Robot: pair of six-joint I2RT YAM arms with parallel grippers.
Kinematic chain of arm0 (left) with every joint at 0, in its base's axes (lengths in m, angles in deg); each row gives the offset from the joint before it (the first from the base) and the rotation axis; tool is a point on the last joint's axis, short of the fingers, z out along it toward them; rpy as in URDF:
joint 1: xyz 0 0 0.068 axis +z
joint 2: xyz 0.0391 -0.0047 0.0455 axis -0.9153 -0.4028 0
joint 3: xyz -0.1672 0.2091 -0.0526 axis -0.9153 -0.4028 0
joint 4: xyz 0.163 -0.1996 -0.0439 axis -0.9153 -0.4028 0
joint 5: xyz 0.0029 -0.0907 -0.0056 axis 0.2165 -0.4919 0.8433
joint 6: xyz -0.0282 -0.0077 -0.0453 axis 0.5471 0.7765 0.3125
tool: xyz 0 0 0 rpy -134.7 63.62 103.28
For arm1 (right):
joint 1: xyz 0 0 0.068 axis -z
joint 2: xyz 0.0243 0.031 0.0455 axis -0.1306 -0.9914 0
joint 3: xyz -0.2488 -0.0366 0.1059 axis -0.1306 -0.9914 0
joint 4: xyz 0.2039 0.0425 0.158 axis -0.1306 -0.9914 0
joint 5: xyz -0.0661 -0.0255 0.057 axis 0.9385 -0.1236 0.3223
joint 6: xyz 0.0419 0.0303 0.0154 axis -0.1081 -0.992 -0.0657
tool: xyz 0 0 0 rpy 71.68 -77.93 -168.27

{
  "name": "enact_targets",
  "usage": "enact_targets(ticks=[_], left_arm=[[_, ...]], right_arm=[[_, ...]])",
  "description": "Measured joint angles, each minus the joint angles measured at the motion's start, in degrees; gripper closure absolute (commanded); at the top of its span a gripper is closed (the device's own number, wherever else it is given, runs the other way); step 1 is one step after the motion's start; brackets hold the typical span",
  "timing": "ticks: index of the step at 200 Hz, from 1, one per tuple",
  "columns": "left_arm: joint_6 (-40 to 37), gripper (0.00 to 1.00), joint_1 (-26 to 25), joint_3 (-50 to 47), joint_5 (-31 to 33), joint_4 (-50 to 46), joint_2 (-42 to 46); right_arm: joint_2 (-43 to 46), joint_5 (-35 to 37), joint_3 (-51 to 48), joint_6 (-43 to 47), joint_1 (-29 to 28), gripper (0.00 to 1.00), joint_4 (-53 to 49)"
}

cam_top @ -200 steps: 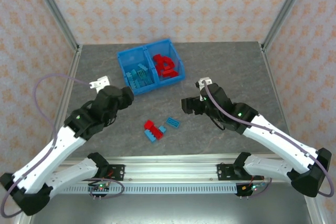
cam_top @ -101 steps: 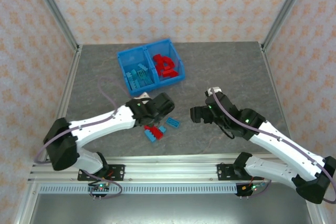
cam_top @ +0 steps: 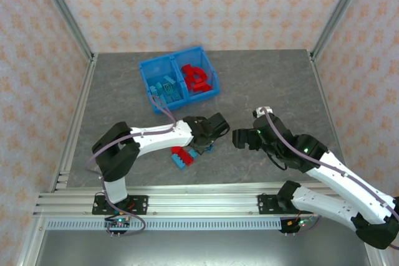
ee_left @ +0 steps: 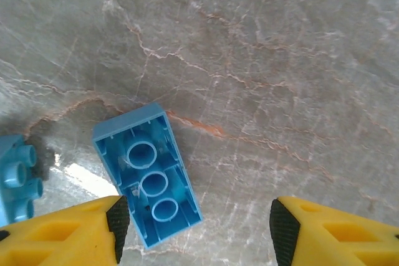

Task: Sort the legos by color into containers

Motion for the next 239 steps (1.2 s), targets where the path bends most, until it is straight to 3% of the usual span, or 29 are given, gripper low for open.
enact_targets(ticks=[14, 52, 98, 134, 175, 214, 239], left_arm=[[0.68, 0.37, -0.02, 0.00, -1.05, 0.02, -1.77], [0.55, 0.57, -0.02, 2.05, -2.67, -1.27, -7.02], [-0.42, 0.76, -0.02, 3.54, -2.95, -2.47, -7.32], [-3.28, 0.77, -0.02, 4.72, -1.68, -3.34, -7.32], [-11.39, 0.78, 1.66, 8.90, 3.98, -6.16, -3.63], [-22.18, 0.77, 9.55, 12.35, 11.06, -8.85, 5.38], [-30.34, 0.77, 16.76, 19.47, 17.18, -11.61, 7.06]], right_arm=[[0.20, 0.00, 0.00, -0.42, 0.00, 0.01, -0.37], [1.60, 0.02, -0.11, -1.09, 0.00, 0.01, -0.68], [1.79, -0.90, -0.11, -1.46, 0.00, 0.01, -1.03], [1.66, -9.25, -0.68, -2.27, 0.00, 0.01, -1.03], [1.73, -18.99, -2.32, -7.15, 0.00, 0.01, -0.63], [2.71, -20.72, -3.26, -9.68, 0.00, 0.01, 1.88], [2.71, -20.79, -4.02, -10.49, 0.00, 0.01, 2.95]])
